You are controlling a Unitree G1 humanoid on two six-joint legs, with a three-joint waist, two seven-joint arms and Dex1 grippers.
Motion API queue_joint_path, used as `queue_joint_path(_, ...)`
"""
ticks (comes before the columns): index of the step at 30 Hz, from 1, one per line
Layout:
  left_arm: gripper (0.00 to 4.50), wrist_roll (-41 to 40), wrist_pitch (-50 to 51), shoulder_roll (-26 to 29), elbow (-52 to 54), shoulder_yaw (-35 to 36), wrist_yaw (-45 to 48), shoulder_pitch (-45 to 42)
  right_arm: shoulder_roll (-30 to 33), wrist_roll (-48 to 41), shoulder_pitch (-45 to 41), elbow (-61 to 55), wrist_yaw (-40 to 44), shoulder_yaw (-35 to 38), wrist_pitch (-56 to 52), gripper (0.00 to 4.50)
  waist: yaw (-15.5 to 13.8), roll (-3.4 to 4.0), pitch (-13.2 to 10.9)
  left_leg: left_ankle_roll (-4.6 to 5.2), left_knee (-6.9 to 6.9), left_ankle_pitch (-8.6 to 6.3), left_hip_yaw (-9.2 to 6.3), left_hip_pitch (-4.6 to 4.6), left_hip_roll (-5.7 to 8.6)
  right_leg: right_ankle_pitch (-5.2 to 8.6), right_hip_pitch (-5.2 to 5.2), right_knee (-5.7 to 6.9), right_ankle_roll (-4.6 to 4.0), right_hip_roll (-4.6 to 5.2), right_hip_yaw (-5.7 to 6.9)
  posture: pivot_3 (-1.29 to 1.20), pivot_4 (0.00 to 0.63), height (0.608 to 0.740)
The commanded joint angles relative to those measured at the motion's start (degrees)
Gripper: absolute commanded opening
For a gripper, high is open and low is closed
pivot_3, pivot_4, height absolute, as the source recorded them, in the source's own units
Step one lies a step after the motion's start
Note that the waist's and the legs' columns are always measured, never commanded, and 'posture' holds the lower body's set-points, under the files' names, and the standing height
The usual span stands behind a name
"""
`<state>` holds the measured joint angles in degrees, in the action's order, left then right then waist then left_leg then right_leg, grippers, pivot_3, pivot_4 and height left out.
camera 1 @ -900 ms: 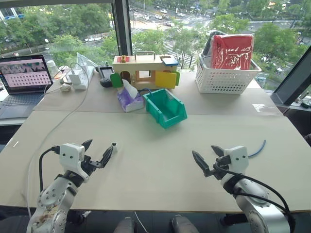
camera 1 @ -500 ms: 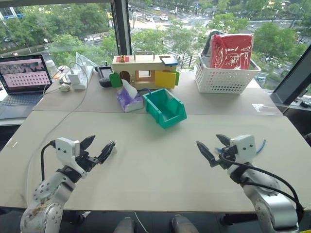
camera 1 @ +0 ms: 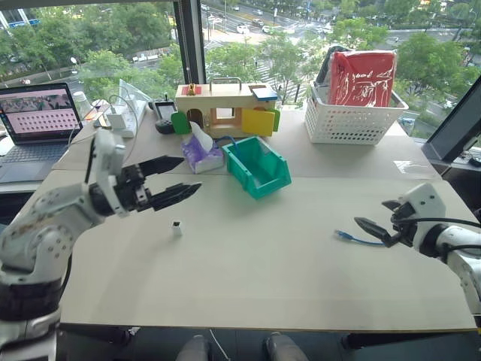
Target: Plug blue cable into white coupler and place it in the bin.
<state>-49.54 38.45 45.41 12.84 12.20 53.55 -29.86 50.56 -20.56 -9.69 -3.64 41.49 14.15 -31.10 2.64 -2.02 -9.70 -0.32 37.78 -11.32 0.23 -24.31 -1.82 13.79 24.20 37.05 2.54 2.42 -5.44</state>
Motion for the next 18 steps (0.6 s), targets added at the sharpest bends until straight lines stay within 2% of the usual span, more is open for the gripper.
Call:
queue_joint_path(1, 4.5, 4.0, 0.2, 2.6, 1.2, -5.2, 3.7, -2.8, 3.5, -1.3, 0.6, 1.0, 8.4, -1.8, -0.7, 4.44, 0.2, 0.01, 0.0, 0.03, 0.0, -0.02, 0.02, 0.01, 0.0, 0.0, -0.01, 0.0, 0.0, 0.01, -0.04, 0.0, 0.15, 0.715)
queue_joint_path(6, 4.5, 9.5, -3.2, 4.4, 1.5, -9.7, 8.4, -3.7, 4.9, 1.3, -4.9, 6.6, 13.7, -7.0, 1.8, 4.44, 0.2, 0.02, 0.0, 0.01, 0.05, -0.02, 0.03, 0.03, 0.0, 0.01, -0.01, 0.0, 0.04, 0.0, -0.03, 0.0, 0.15, 0.715)
queue_joint_path(13, 4.5, 13.1, -6.5, 4.2, -1.2, -10.3, 11.5, -5.6, 2.9, 6.8, -12.3, 15.8, 16.9, -13.5, 7.0, 4.44, -0.1, 0.02, 0.0, -0.04, 0.1, 0.03, 0.06, 0.04, 0.01, -0.03, -0.01, 0.03, 0.07, 0.01, -0.04, 0.0, 0.15, 0.715)
queue_joint_path(17, 4.5, 12.8, -3.9, 4.9, -2.5, -10.5, 13.3, -7.4, 2.2, 8.9, -13.3, 19.0, 18.1, -15.4, 8.1, 4.44, -0.3, 0.02, 0.0, -0.04, 0.1, 0.02, 0.04, -0.05, 0.02, -0.02, 0.03, 0.02, 0.08, 0.01, -0.03, 0.0, 0.15, 0.715)
queue_joint_path(18, 4.5, 12.7, -3.2, 5.1, -2.5, -10.5, 13.8, -7.8, 2.1, 9.2, -13.4, 19.8, 18.3, -15.5, 8.4, 4.2, -0.4, 0.02, 0.0, -0.04, 0.1, 0.02, 0.02, -0.07, 0.02, -0.02, 0.04, 0.01, 0.08, 0.02, -0.01, 0.0, 0.15, 0.715)
